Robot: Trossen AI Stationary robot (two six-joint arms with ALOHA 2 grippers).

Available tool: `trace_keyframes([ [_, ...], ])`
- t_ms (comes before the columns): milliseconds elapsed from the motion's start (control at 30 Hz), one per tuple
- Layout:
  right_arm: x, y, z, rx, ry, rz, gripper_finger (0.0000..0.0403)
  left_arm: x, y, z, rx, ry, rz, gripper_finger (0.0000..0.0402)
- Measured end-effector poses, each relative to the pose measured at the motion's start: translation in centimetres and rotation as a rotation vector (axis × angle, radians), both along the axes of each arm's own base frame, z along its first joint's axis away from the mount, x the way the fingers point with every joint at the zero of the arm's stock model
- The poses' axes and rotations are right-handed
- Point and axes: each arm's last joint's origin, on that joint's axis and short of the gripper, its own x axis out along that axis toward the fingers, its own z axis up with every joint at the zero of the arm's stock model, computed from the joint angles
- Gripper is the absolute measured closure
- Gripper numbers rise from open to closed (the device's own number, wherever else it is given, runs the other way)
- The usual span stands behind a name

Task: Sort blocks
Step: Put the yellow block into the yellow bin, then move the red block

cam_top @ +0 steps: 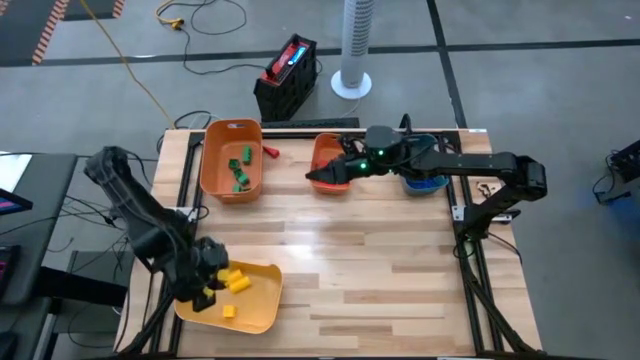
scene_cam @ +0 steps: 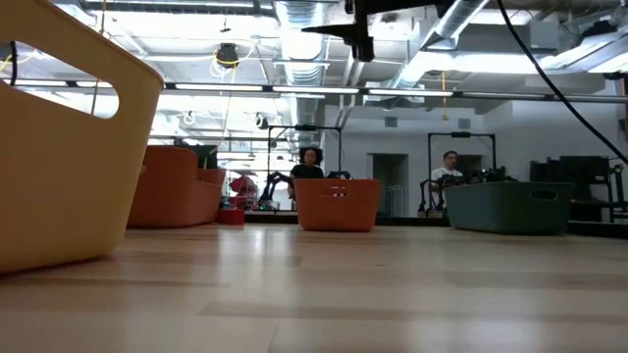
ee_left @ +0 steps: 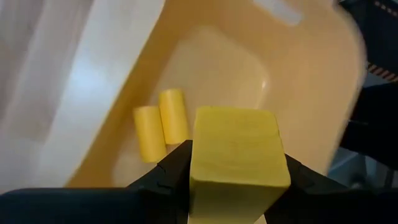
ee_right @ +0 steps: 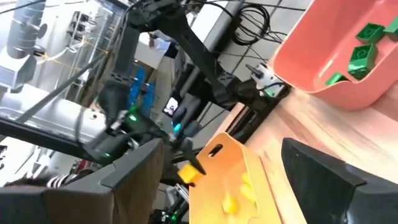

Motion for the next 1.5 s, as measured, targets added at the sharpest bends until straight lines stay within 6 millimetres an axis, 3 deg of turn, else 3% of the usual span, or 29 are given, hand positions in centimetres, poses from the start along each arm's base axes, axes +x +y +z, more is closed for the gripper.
trace_keyframes([
  [300,0.1,1.0,-0.3,0.034,0.035,0.0,0.007,-0.4,-0.3,-6.2,-0.056,0.044,0.101,0.0272],
  [467,0.2,1.9,-0.6,0.051,0.068,0.01,0.007,-0.6,0.2,-7.8,-0.059,0.079,0.159,0.0268],
  [700,0.2,2.3,-0.7,0.062,0.084,0.017,0.007,-0.8,0.4,-9.2,-0.059,0.092,0.168,0.0219],
  [1200,0.2,2.4,-0.8,0.06,0.092,0.015,0.007,0.4,-1.0,-7.1,-0.205,-0.04,0.112,0.0212],
  [1333,-0.2,2.2,-1.9,-0.02,0.199,0.021,0.007,0.9,-0.7,-4.4,-0.217,-0.091,0.1,0.0212],
  [1500,-0.8,2.4,-4.0,-0.343,0.355,-0.016,0.007,2.0,1.7,-0.4,-0.08,-0.178,0.159,0.022],
])
